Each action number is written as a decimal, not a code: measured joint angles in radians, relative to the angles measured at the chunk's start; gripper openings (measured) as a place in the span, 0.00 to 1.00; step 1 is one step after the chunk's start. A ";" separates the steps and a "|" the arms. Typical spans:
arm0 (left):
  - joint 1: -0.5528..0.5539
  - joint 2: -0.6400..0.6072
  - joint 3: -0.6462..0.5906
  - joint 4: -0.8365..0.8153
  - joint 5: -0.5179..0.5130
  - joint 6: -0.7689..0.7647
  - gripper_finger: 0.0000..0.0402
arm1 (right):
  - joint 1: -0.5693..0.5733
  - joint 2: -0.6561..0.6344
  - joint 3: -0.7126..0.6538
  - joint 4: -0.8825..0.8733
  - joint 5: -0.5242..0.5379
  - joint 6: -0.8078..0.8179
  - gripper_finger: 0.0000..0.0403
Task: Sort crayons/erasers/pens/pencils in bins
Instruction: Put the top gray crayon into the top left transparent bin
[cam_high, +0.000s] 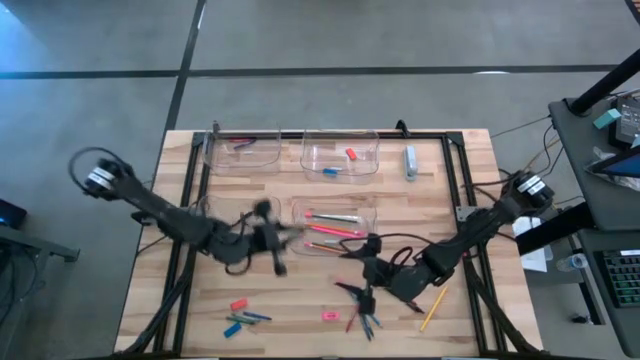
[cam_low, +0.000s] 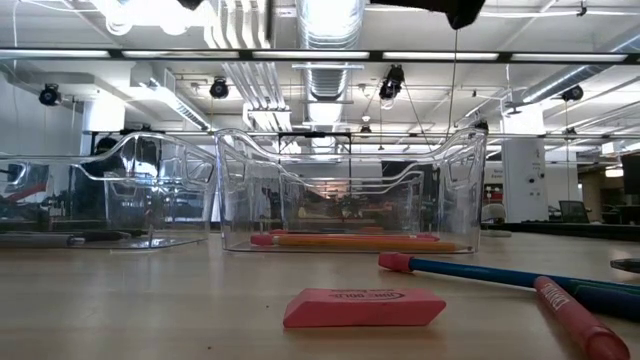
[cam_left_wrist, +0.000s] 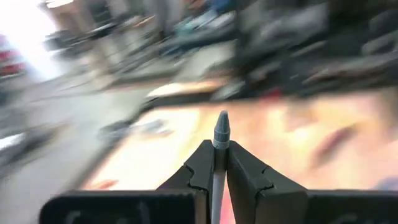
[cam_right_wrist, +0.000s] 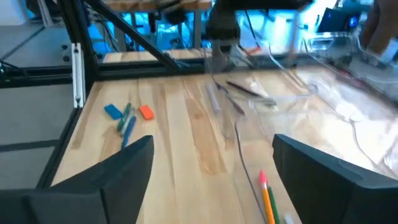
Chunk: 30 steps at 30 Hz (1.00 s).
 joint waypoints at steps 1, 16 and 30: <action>0.024 -0.042 0.012 -0.111 -0.045 -0.005 0.03 | 0.000 -0.008 0.000 -0.025 0.000 0.022 0.79; 0.938 -0.192 0.027 -0.815 0.228 0.029 0.03 | -0.003 0.000 -0.001 -0.057 0.063 0.033 0.73; 1.089 0.002 0.044 -0.809 0.137 0.182 0.17 | -0.003 0.000 -0.002 -0.066 0.063 0.026 0.72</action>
